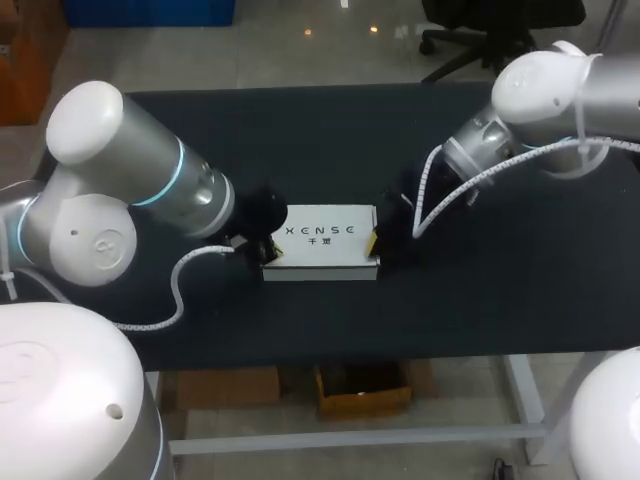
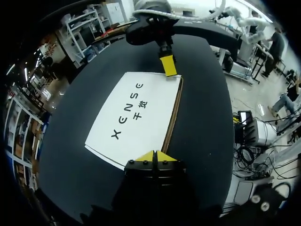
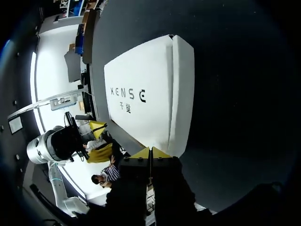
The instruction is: Assemble the packaging by folding the flat box into shape, placing the metal phone stand inside, and closing the box properly
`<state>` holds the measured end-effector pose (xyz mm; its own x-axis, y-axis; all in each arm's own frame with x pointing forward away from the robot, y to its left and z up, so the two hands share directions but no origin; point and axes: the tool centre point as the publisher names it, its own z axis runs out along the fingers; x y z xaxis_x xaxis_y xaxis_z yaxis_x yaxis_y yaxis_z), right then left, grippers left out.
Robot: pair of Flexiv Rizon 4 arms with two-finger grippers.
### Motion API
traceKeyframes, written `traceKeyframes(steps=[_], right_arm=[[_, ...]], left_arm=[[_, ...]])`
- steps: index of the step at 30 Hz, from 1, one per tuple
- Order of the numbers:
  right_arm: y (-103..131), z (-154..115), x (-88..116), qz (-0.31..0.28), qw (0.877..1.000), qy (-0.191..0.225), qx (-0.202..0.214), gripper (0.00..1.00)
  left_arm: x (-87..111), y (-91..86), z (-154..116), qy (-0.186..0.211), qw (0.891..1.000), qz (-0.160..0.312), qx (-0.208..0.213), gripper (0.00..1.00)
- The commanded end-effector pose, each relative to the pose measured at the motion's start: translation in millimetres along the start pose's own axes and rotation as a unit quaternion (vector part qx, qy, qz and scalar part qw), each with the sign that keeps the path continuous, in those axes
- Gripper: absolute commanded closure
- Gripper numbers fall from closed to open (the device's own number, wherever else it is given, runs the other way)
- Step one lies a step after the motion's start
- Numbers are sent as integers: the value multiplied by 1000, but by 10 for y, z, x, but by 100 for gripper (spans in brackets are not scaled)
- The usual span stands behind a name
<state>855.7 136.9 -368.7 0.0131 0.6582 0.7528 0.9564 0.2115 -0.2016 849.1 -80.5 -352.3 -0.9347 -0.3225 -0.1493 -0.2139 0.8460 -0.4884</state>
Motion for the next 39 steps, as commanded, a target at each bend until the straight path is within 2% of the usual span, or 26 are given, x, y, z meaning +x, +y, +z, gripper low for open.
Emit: traceKeyframes(steps=[1, 2, 3, 4, 5, 6, 7, 8, 9, 13, 15, 16, 19, 20, 22, 39], right_arm=[[-307, -310, 99, -37, 997, 0, -63, 100], [-335, -360, 105, -42, 996, -1, -74, 95], [-351, -391, 108, -51, 995, 2, -80, 92], [-374, -435, 110, -65, 994, 1, -88, 85], [-396, -474, 112, -70, 993, -1, -96, 67], [-421, -526, 108, -88, 990, 1, -108, 56], [-444, -569, 103, -100, 988, -5, -120, 47], [-464, -616, 97, -114, 984, -10, -134, 27], [-485, -668, 83, -134, 980, -12, -149, 1], [-555, -874, -22, -191, 962, -10, -194, 0], [-595, -977, -66, -225, 950, -9, -216, 0], [-622, -1034, -82, -246, 941, -22, -231, 0], [-668, -1130, -130, -287, 924, -26, -251, 0], [-682, -1161, -144, -297, 919, -31, -258, 0], [-706, -1213, -155, -322, 909, -55, -259, 0], [-706, -1213, -155, -322, 909, -55, -259, 0]], left_arm=[[110, -88, -234, -3, 1000, -20, -12, 68], [123, -99, -250, -1, 1000, -23, -11, 60], [151, -118, -273, -5, 1000, -26, -14, 46], [176, -140, -291, -8, 999, -33, -20, 24], [202, -162, -311, -7, 999, -38, -23, 9], [234, -184, -337, -12, 998, -46, -32, 0], [258, -203, -352, -15, 998, -51, -40, 0], [290, -220, -364, -18, 997, -56, -49, 0], [319, -236, -370, -21, 996, -67, -57, 0], [416, -276, -394, -13, 992, -98, -81, 0], [488, -288, -389, -20, 988, -113, -104, 0], [529, -289, -374, -27, 984, -129, -117, 0], [589, -261, -348, -21, 978, -157, -136, 0], [609, -247, -336, -8, 978, -159, -136, 0], [649, -208, -309, 10, 973, -163, -166, 0], [649, -208, -309, 10, 973, -163, -166, 0]])
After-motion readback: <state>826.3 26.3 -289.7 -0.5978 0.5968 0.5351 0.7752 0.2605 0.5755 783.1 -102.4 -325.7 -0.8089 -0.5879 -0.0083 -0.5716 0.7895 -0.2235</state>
